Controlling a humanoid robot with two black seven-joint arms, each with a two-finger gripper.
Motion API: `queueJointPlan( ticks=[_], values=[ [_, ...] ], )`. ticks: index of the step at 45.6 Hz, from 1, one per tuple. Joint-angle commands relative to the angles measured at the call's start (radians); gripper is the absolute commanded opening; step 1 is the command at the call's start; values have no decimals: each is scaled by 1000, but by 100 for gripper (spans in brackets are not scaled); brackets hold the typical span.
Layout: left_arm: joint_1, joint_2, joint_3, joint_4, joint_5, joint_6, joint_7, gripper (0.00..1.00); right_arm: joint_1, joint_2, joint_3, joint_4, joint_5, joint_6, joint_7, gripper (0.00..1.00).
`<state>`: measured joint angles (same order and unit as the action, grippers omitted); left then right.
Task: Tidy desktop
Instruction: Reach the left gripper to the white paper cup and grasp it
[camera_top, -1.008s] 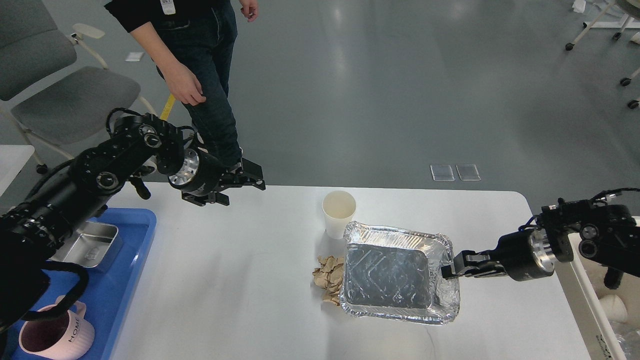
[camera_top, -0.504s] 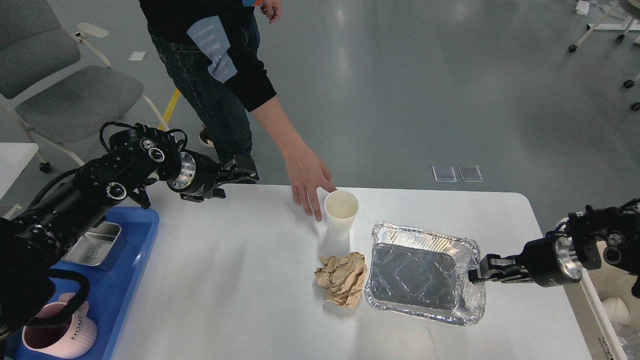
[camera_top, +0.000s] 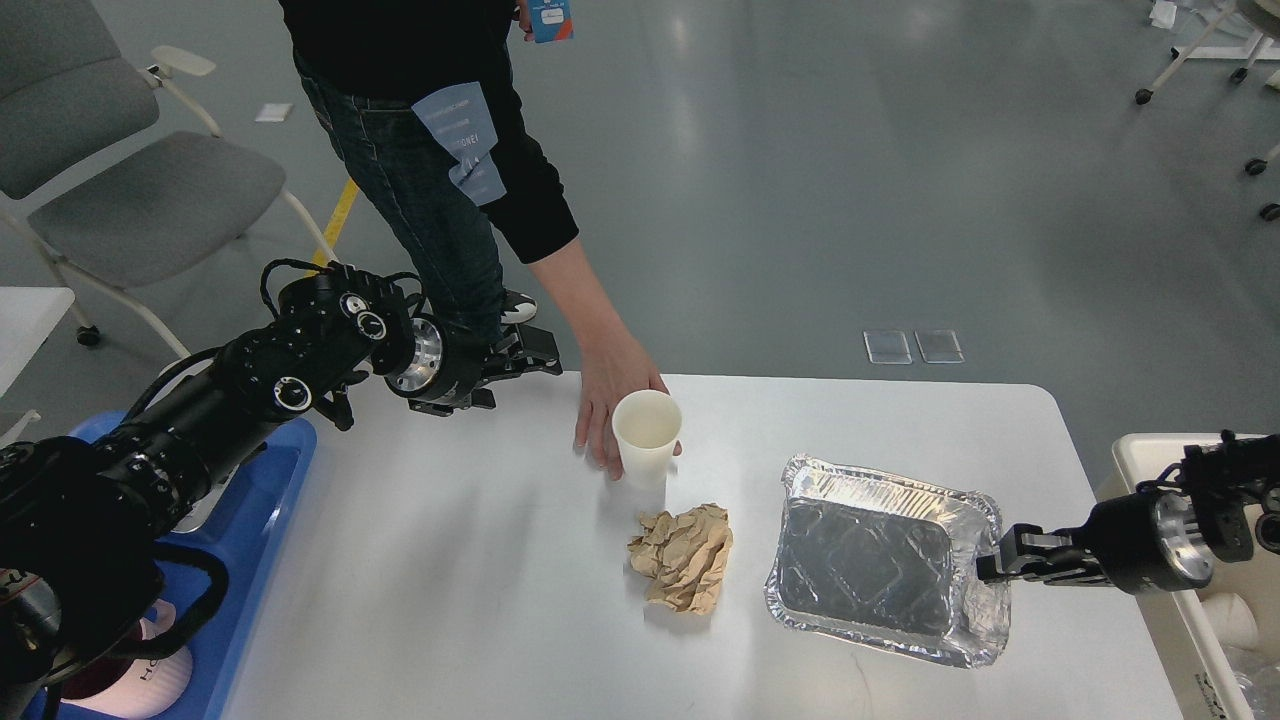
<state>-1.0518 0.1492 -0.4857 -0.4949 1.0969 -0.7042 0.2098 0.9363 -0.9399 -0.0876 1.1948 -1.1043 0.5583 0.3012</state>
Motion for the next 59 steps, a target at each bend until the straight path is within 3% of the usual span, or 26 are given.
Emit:
queueJointPlan(
  ticks=[1,8,25,36,41,42,43,44,54,59],
  values=[
    [3,-5,55,1,4,5,-35,95,-7,-8,2,3,0,-1,0,0],
    [3,-29,105,2,-5,46,-59,94,-8,-14,0,5,0,-1,0,0],
    [35,-66,167,6,-12,37,-44,94,-13,-19,3,5,0,-3,0,0],
    [41,-132,174,102,-12,86,-58,89,-16,-20,3,5,0,-4,0,0],
    [41,-131,179,102,-9,84,-58,74,-16,-20,3,5,0,-5,0,0],
    [41,-131,179,102,-8,84,-58,69,-16,-20,3,5,0,-5,0,0],
    [41,-132,180,102,-11,91,-59,54,-16,-20,3,5,0,-6,0,0],
    [42,-137,179,105,-9,98,-58,48,-16,-20,5,5,0,-6,0,0],
    [47,-135,190,104,-8,103,-47,33,-22,-19,5,6,0,-9,0,0],
    [44,-135,231,104,-9,95,-47,10,-22,-20,5,8,1,-9,0,0]
  ],
)
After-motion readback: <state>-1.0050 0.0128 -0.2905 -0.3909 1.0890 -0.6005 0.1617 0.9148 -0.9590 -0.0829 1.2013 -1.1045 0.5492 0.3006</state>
